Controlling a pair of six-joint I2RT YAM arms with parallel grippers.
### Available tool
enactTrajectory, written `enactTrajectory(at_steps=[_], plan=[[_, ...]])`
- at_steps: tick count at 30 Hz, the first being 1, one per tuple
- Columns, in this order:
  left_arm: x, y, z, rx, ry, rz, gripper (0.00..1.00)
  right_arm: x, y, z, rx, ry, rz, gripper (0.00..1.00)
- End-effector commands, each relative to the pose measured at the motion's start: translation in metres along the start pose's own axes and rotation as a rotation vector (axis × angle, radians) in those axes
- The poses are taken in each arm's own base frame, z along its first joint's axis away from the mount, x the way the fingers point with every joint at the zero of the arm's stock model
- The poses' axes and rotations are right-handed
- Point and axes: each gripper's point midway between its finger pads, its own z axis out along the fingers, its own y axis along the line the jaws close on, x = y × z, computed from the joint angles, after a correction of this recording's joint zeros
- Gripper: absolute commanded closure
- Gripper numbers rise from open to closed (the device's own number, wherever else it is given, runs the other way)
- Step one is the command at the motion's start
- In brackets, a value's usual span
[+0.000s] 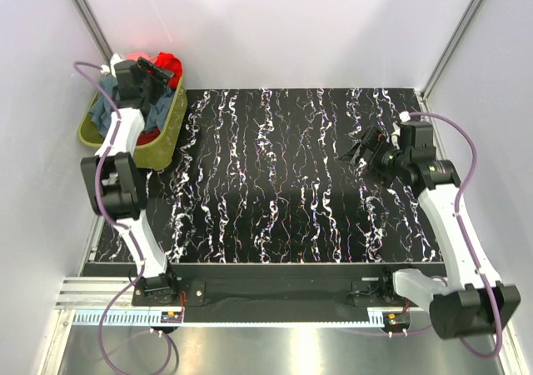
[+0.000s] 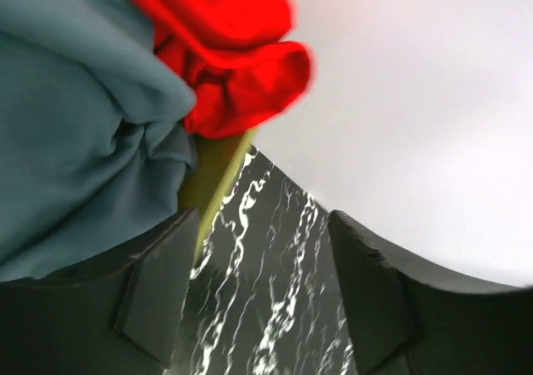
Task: Fold and stack the t-shirts
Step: Grab the tshirt from the pile
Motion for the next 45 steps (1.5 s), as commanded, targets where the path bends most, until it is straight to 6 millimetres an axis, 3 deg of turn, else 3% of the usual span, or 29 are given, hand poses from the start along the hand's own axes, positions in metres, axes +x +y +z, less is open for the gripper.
enactTrajectory(at_steps=[1,2,5,8,12,17,19,23,32,33,36,40,42,44,45], plan=[[-0.045,-0.054,0.014,0.230,-0.175,-0.157,0.34,-0.025,-0.018,0.008,0.103,-0.051,-0.065,0.00],[-0.036,-0.044,0.030,0.223,-0.155,-0.215,0.39,-0.028,-0.019,0.011,0.109,-0.051,-0.066,0.00],[-0.036,-0.045,0.046,0.253,-0.161,-0.286,0.41,-0.036,-0.029,0.020,0.148,-0.045,-0.060,0.00],[-0.034,-0.028,0.063,0.227,-0.200,-0.329,0.41,-0.041,-0.038,0.029,0.178,-0.040,-0.044,0.00],[-0.037,-0.021,0.072,0.218,-0.250,-0.354,0.40,-0.043,-0.047,0.041,0.204,-0.020,-0.025,0.00],[-0.047,-0.029,0.073,0.269,-0.308,-0.392,0.43,-0.043,-0.056,0.050,0.227,-0.003,0.000,0.00],[-0.052,-0.030,0.075,0.285,-0.331,-0.433,0.41,-0.044,-0.057,0.052,0.232,0.000,0.004,0.00],[-0.048,-0.012,0.093,0.221,-0.341,-0.526,0.25,-0.047,-0.058,0.053,0.233,0.000,0.005,0.00],[-0.054,-0.001,0.119,0.144,-0.389,-0.639,0.26,-0.054,-0.058,0.051,0.237,-0.019,-0.007,0.00],[-0.062,-0.009,0.118,0.162,-0.399,-0.641,0.33,-0.054,-0.058,0.051,0.239,-0.018,-0.007,0.01],[-0.061,-0.009,0.126,0.161,-0.384,-0.638,0.51,-0.054,-0.061,0.055,0.246,-0.010,-0.004,0.00],[-0.063,-0.033,0.120,0.230,-0.337,-0.631,0.93,-0.056,-0.060,0.057,0.243,-0.002,-0.009,0.00],[-0.056,-0.043,0.112,0.250,-0.305,-0.614,0.98,-0.054,-0.058,0.059,0.232,0.012,-0.012,0.00],[-0.065,-0.068,0.090,0.293,-0.303,-0.574,1.00,-0.058,-0.061,0.058,0.220,0.015,0.005,0.00],[-0.057,-0.067,0.087,0.284,-0.288,-0.562,1.00,-0.057,-0.061,0.059,0.214,0.023,0.001,0.00]])
